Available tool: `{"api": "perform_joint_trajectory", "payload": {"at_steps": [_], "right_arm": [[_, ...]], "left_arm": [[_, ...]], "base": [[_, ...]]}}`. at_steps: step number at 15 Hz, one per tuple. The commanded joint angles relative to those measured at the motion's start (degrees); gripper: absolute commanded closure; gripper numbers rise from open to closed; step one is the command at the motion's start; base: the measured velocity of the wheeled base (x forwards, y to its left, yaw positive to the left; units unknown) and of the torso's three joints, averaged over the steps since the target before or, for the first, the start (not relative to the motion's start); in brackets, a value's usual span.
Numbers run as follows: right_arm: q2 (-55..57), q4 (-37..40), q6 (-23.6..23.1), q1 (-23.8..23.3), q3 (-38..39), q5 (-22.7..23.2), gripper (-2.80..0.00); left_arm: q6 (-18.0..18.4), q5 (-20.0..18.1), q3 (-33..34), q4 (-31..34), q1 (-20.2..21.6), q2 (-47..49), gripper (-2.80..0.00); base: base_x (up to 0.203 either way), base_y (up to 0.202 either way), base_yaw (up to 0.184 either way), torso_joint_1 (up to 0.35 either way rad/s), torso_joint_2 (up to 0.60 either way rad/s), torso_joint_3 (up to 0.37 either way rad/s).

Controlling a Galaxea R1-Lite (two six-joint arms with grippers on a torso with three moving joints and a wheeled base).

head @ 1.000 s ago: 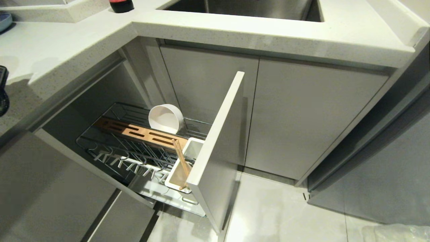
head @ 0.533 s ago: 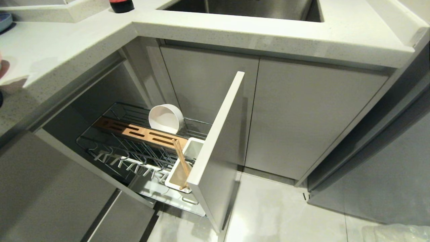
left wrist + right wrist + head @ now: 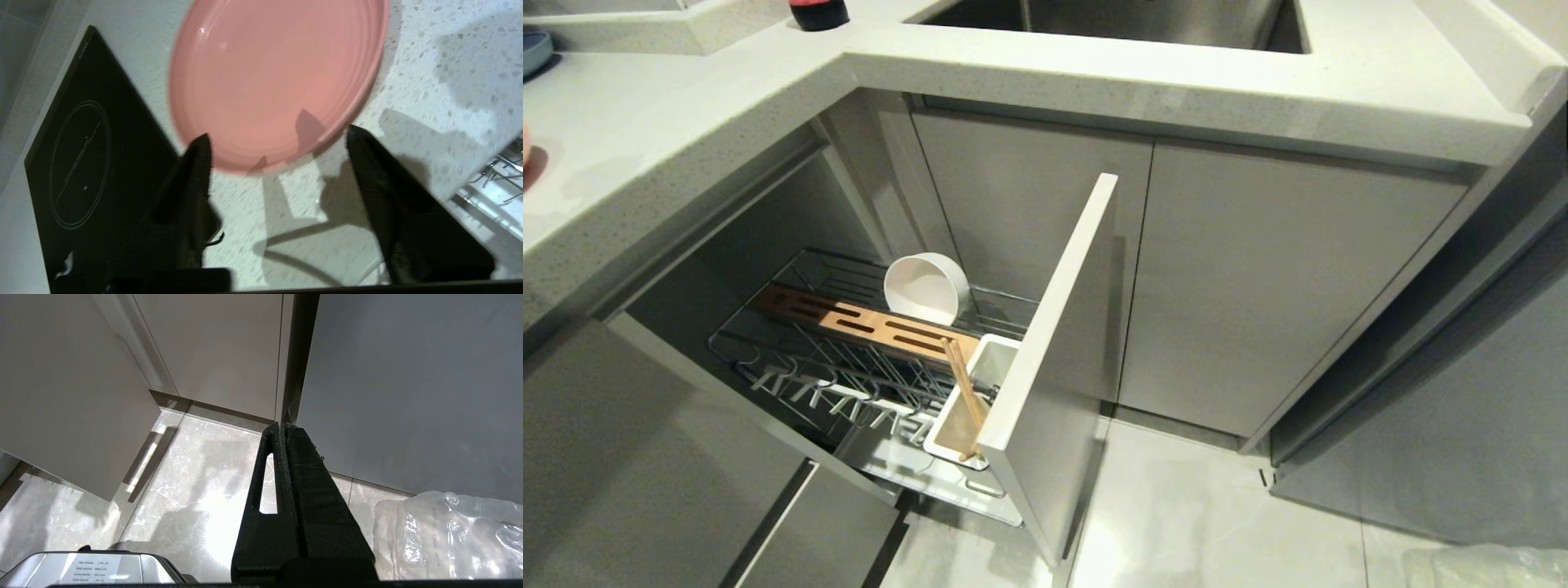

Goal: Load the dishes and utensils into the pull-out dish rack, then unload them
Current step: Take the plate out of the cupboard, then take the bowl out of the cupboard

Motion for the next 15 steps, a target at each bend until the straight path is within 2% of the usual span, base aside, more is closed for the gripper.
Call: {"api": "perform_joint_trajectory", "payload": {"at_steps": [1,3,5,7,10,11,12,15], "right_arm": [[0.05,-0.01,-0.02,0.02,0.01,0.02,0.00],[-0.04,-0.01,-0.02,0.02,0.01,0.02,0.00],[-0.04,-0.01,-0.02,0.02,0.01,0.02,0.00],[-0.04,-0.01,-0.02,0.02,0.01,0.02,0.00],[-0.03,-0.01,-0.02,0.02,0.01,0.02,0.00],[-0.04,-0.01,-0.02,0.02,0.01,0.02,0.00],[-0.04,-0.01,-0.02,0.02,0.01,0.02,0.00],[-0.04,-0.01,-0.02,0.02,0.01,0.02,0.00]], "left_arm": [[-0.10,0.21,1.39,0.23,-0.54,-5.82,0.00],[-2.06,-0.47,3.17,-0.01,-2.63,-10.74,0.00],[-7.14,-3.31,5.00,-1.12,-6.00,-15.35,0.00],[-16.84,-8.98,9.61,-7.30,-9.86,-19.78,0.00],[-31.42,-13.58,14.79,-14.97,-16.18,-20.77,0.00],[-35.57,-16.23,15.63,-18.92,-18.10,-19.52,0.00],[-37.92,-18.06,16.24,-21.18,-19.18,-18.63,0.00],[-48.00,-18.00,16.95,-23.09,-21.60,-11.35,0.00]], "base": [[0.000,0.000,0.000,0.000,0.00,0.000],[0.000,0.000,0.000,0.000,0.00,0.000],[0.000,0.000,0.000,0.000,0.00,0.000],[0.000,0.000,0.000,0.000,0.00,0.000],[0.000,0.000,0.000,0.000,0.00,0.000],[0.000,0.000,0.000,0.000,0.00,0.000],[0.000,0.000,0.000,0.000,0.00,0.000],[0.000,0.000,0.000,0.000,0.00,0.000]]}}
